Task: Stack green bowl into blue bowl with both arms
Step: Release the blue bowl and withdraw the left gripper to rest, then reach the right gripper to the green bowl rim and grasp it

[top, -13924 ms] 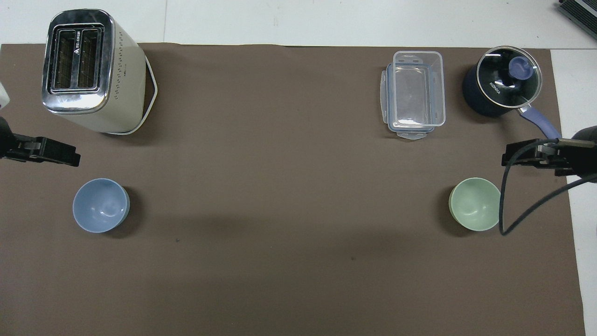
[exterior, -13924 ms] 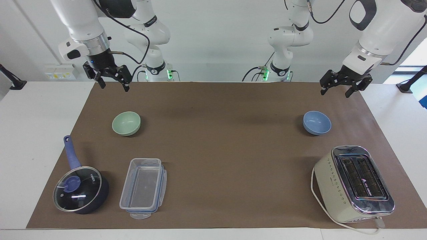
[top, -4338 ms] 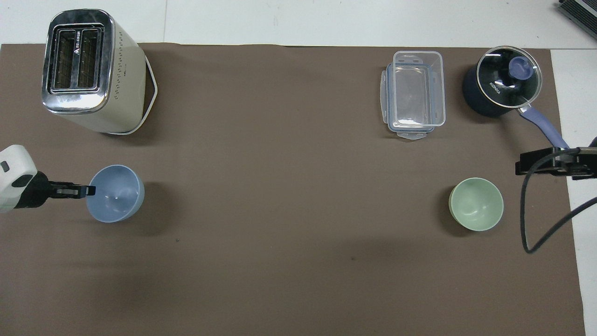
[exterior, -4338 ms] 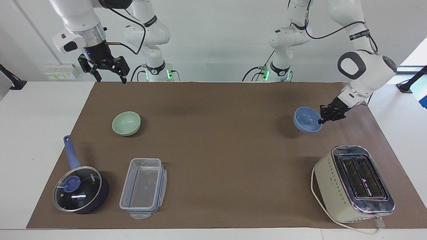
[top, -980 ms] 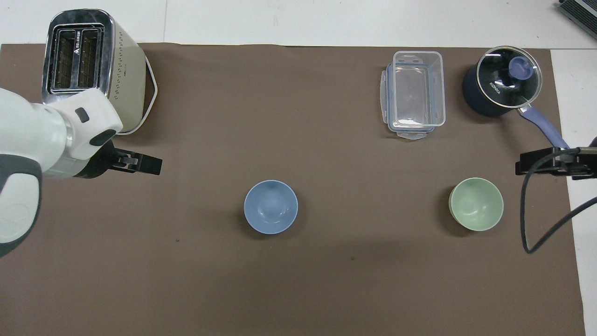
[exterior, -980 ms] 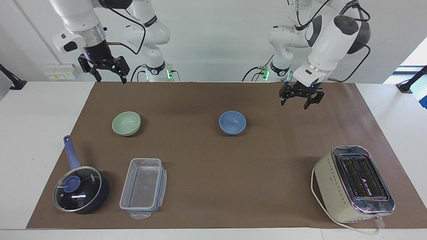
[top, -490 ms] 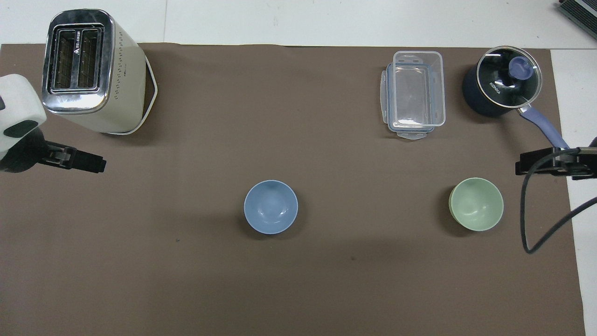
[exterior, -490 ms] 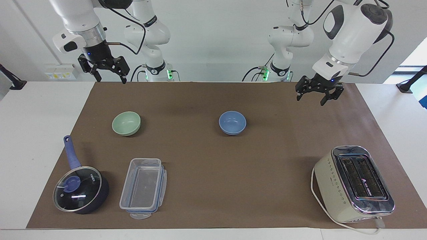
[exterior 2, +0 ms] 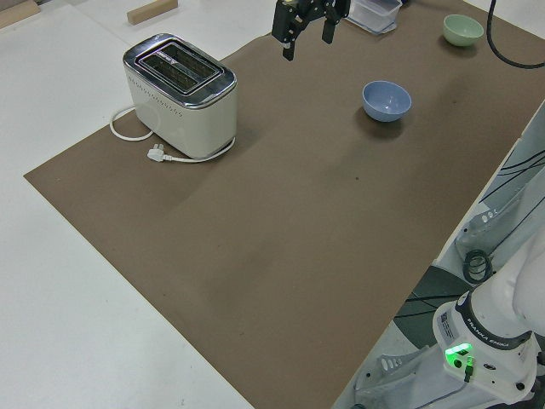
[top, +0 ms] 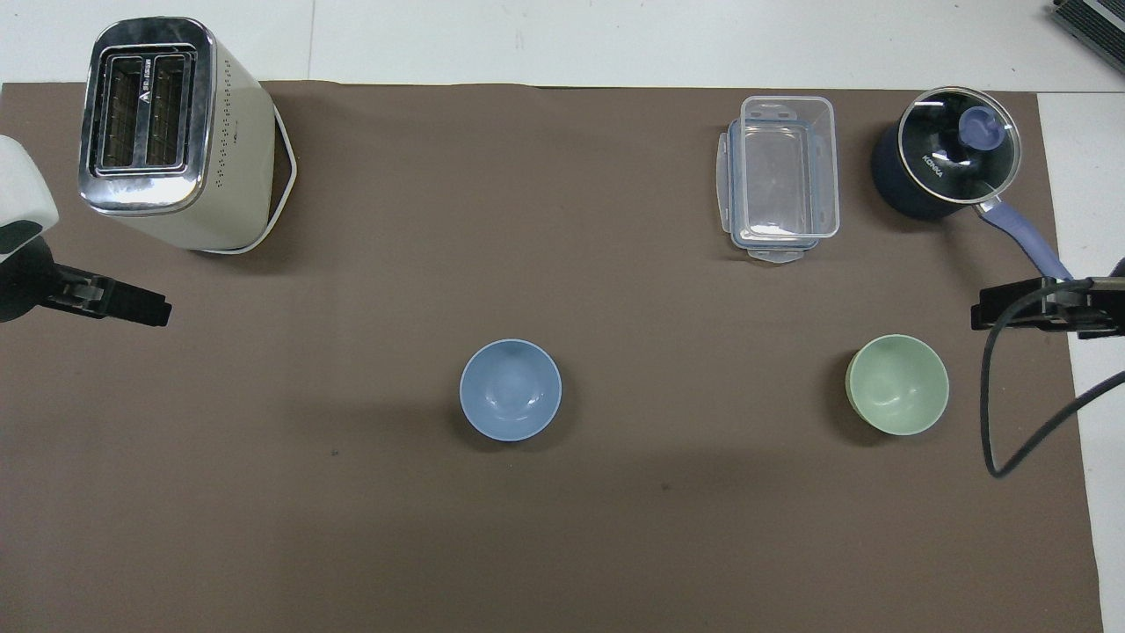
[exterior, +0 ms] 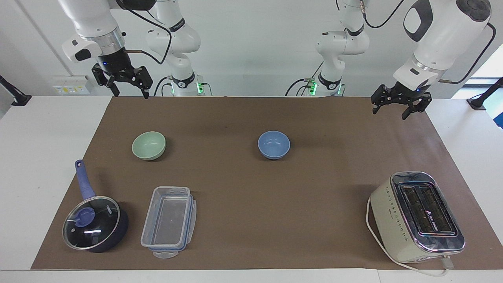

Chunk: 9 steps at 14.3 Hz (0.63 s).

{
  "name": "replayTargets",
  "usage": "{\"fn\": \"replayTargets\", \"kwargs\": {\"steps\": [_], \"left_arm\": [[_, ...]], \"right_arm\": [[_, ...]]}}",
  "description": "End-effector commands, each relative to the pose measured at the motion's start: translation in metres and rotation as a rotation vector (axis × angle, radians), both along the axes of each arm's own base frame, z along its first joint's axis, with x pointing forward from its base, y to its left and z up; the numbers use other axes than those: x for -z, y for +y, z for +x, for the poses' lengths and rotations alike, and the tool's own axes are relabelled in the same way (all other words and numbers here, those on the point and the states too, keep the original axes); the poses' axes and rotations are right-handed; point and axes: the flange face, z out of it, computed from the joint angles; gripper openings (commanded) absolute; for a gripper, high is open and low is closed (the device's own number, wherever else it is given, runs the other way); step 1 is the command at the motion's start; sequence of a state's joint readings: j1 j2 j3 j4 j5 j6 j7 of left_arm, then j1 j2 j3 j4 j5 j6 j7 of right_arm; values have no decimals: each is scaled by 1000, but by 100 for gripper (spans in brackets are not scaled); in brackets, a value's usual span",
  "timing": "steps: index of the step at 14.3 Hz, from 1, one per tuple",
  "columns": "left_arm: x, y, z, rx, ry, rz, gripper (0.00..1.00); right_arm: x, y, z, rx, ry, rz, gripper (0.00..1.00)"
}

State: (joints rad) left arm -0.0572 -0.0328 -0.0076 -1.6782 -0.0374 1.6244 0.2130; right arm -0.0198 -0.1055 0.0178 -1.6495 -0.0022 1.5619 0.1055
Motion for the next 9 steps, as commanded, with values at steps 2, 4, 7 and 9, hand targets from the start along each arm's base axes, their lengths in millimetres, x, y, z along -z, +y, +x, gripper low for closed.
{"fn": "replayTargets", "kwargs": {"steps": [2, 4, 7, 9], "left_arm": [[-3, 3, 0, 3, 13, 17, 100], [-6, 3, 4, 0, 10, 15, 100], [-6, 5, 12, -5, 35, 17, 100], [-16, 6, 20, -9, 37, 26, 100]], "right_arm": [[-2, -2, 1, -17, 4, 0, 100], [3, -26, 0, -27, 5, -16, 100], [60, -77, 3, -34, 12, -16, 100], [113, -93, 5, -67, 23, -12, 100]]}}
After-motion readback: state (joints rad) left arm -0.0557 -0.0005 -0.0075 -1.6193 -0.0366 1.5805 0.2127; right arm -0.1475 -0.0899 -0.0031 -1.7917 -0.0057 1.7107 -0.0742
